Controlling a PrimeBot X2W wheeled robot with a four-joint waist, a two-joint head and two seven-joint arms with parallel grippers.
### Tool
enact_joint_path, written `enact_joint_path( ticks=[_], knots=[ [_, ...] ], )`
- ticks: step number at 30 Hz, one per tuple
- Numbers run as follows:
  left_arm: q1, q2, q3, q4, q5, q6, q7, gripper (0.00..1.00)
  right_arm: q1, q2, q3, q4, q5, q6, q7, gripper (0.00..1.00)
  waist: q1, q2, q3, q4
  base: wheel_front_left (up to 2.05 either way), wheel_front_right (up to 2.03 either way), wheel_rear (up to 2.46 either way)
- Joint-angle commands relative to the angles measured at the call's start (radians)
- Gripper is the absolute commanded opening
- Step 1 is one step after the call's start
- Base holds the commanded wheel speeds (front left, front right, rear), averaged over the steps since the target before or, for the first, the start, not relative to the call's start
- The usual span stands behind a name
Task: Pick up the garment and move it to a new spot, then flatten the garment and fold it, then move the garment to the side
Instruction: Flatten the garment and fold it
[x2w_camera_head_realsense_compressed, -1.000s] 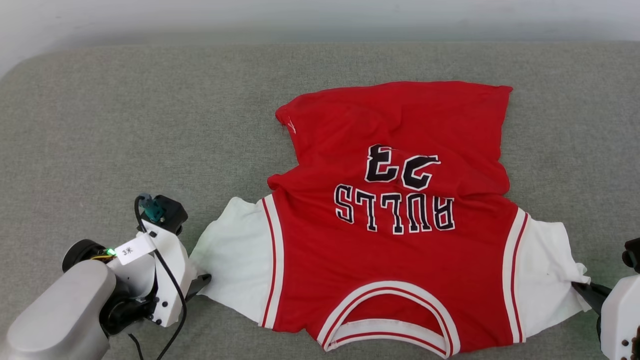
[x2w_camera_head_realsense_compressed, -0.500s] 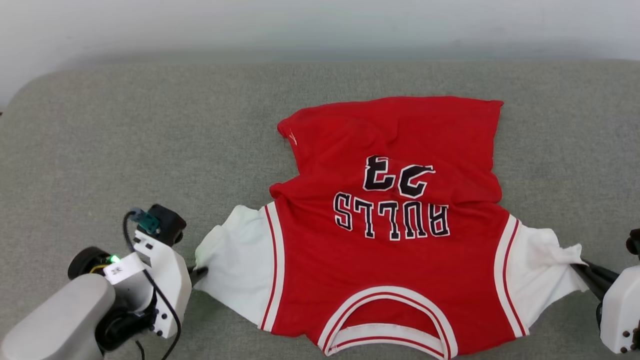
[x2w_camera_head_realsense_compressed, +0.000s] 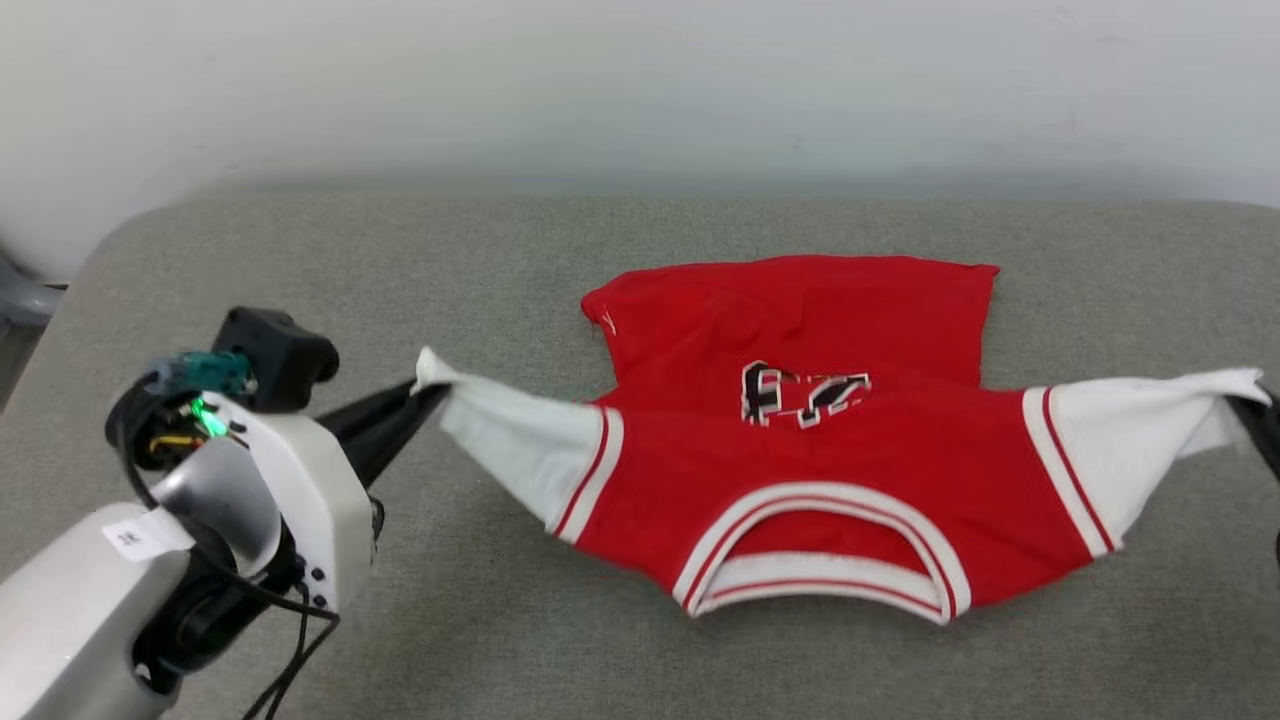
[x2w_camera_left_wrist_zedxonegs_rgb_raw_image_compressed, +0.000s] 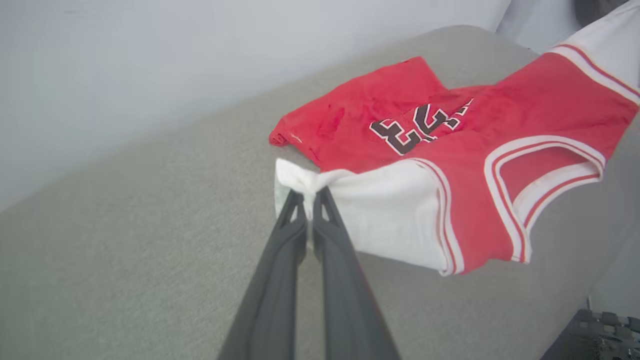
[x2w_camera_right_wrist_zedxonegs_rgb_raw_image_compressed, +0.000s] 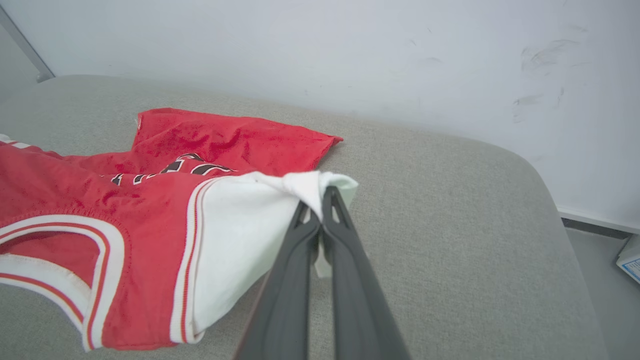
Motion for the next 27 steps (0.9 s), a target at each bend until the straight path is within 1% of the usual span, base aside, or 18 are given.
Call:
enact_joint_path(
  ticks=[1, 6, 11, 18, 24, 27],
  knots=[
    [-0.02, 0.011, 0.023, -0.043, 0.011, 0.022, -0.016, 0.0, -0.019, 0.007, -0.021, -0.037, 0.004, -0.001, 0.005, 0.0, 0.0, 0.0, -0.012, -0.001, 0.0, 0.0, 0.0],
    [-0.08, 0.006, 0.086, -0.152, 0.042, 0.069, -0.065, 0.0, -0.073, -0.003, -0.07, -0.107, 0.021, -0.001, 0.015, 0.0, 0.0, 0.0, -0.031, -0.004, 0.0, 0.0, 0.0],
    [-0.178, -0.025, 0.138, -0.195, 0.077, 0.088, -0.116, 0.0, -0.16, -0.023, -0.097, -0.138, 0.027, -0.001, 0.013, 0.0, 0.0, 0.0, -0.041, -0.008, 0.0, 0.0, 0.0],
    [-0.325, -0.081, 0.162, -0.181, 0.128, 0.086, -0.148, 0.0, -0.33, -0.056, -0.069, -0.125, 0.043, -0.001, 0.013, 0.0, 0.0, 0.0, -0.02, -0.016, 0.0, 0.0, 0.0],
    [-0.493, -0.146, 0.169, -0.106, 0.169, 0.07, -0.164, 0.0, -0.537, -0.074, -0.02, -0.039, 0.056, -0.001, 0.017, 0.0, 0.0, 0.0, 0.056, -0.016, 0.0, 0.0, 0.0],
    [-0.593, -0.185, 0.173, -0.043, 0.189, 0.061, -0.175, 0.0, -0.662, -0.069, 0.018, 0.012, 0.037, -0.001, 0.01, 0.0, 0.0, 0.0, 0.109, -0.018, 0.0, 0.0, 0.0]
  ],
)
